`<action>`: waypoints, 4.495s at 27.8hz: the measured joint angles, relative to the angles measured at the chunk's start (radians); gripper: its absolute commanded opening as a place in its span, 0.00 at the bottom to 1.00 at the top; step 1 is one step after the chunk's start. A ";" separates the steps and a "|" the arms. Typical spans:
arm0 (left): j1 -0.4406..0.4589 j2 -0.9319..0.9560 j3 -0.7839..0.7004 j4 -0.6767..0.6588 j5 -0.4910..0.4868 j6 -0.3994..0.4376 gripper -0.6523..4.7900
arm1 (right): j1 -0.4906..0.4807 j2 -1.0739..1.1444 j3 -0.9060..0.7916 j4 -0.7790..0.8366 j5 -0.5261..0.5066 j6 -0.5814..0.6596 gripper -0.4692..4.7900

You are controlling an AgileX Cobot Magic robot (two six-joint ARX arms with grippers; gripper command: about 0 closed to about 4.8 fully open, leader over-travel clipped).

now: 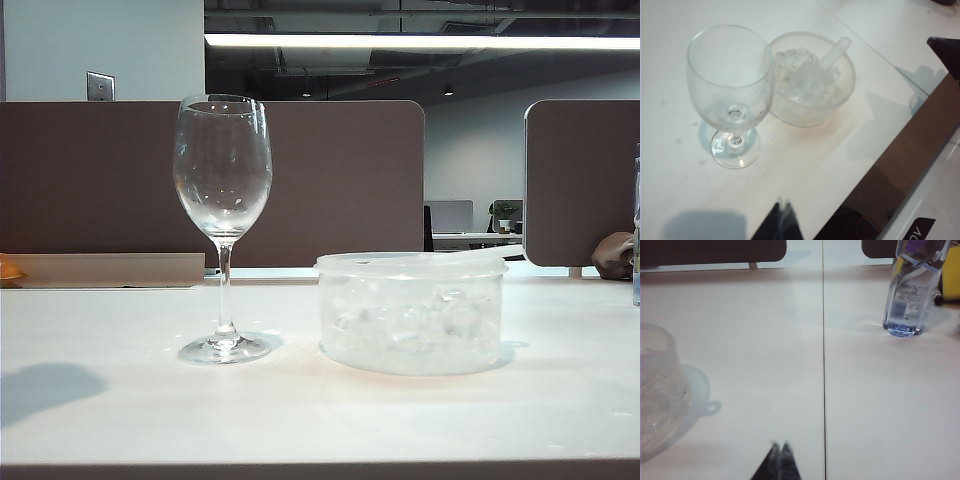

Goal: Pick up an ice shovel filled with ice cubes and pour the ice from the shovel into the glass.

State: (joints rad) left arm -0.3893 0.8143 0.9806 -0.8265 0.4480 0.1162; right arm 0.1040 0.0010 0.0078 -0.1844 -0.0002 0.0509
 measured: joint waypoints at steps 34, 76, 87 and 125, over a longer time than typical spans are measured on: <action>0.000 0.000 0.000 0.000 0.000 0.000 0.12 | 0.000 0.000 0.001 0.001 -0.024 0.116 0.08; 0.000 0.000 0.000 0.000 0.000 0.000 0.12 | -0.008 0.535 0.625 -0.309 -0.167 0.468 0.27; 0.000 0.001 0.000 0.000 0.000 0.000 0.12 | 0.045 0.947 0.591 0.174 -0.283 1.014 0.27; 0.000 0.000 0.000 0.000 0.000 0.000 0.12 | 0.320 1.309 0.169 1.128 0.155 1.340 0.25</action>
State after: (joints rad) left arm -0.3889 0.8143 0.9806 -0.8265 0.4477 0.1162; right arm 0.4240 1.3098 0.1768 0.9440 0.1551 1.3911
